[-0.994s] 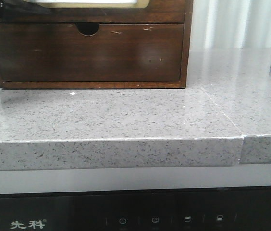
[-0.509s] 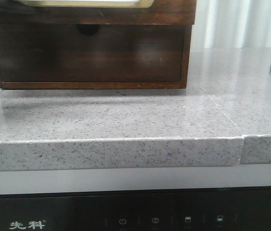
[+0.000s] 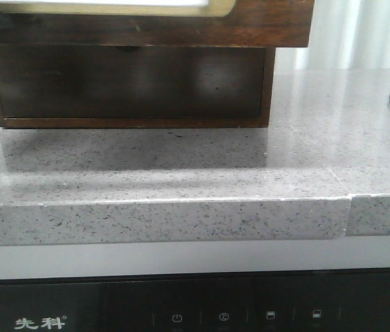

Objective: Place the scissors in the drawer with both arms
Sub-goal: 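Pull the drawer open toward the robot with the left gripper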

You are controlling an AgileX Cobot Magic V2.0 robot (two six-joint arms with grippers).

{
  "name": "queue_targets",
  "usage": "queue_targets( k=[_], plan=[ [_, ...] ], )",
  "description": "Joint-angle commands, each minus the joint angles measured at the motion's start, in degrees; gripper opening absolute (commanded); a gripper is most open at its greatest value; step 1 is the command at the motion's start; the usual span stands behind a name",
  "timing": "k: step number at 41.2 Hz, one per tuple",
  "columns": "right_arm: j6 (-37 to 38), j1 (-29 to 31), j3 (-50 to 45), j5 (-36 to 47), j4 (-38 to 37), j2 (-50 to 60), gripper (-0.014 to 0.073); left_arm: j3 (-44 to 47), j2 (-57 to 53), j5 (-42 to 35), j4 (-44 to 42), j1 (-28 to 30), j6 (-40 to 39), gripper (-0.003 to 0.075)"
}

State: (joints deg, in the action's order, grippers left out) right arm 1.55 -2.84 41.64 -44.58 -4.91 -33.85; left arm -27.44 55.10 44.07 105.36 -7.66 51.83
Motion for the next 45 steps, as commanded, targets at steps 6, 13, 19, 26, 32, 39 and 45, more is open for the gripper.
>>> queue_targets(
  k=[6, 13, 19, 26, 32, 39, 45],
  plan=[
    [-0.58, -0.05, 1.9, 3.93, -1.07, -0.4, 0.0502, -1.62, -2.1, 7.45, 0.2, -1.23, 4.99, 0.0286],
    [-0.58, -0.05, 1.9, 3.93, -1.07, -0.4, 0.0502, -1.62, -2.1, 5.01, -0.63, -1.23, 4.99, 0.0524],
    [-0.58, -0.05, 1.9, 3.93, -1.07, -0.4, 0.0502, -1.62, -3.14, 4.41, -3.57, -1.23, 4.74, 0.0535],
    [-0.58, -0.05, 1.9, 3.93, -1.07, -0.4, 0.0502, -1.62, -8.55, 4.54, -9.42, -1.23, 1.28, 0.0535],
    [-0.58, -0.05, 1.9, 3.93, -1.07, -0.4, 0.0502, -1.74, -15.14, 3.81, -22.97, -1.23, -6.32, 0.0534],
    [-0.58, -0.05, 1.9, 3.93, -1.07, -0.4, 0.0502, -4.93, -20.32, 3.0, -46.52, -1.23, -22.25, 0.0534],
    [-0.58, -0.05, 1.9, 3.93, -1.07, -0.4, 0.0502, -10.51, -22.66, 3.68, -69.9, -1.23, -35.82, 0.0518]
  ],
)
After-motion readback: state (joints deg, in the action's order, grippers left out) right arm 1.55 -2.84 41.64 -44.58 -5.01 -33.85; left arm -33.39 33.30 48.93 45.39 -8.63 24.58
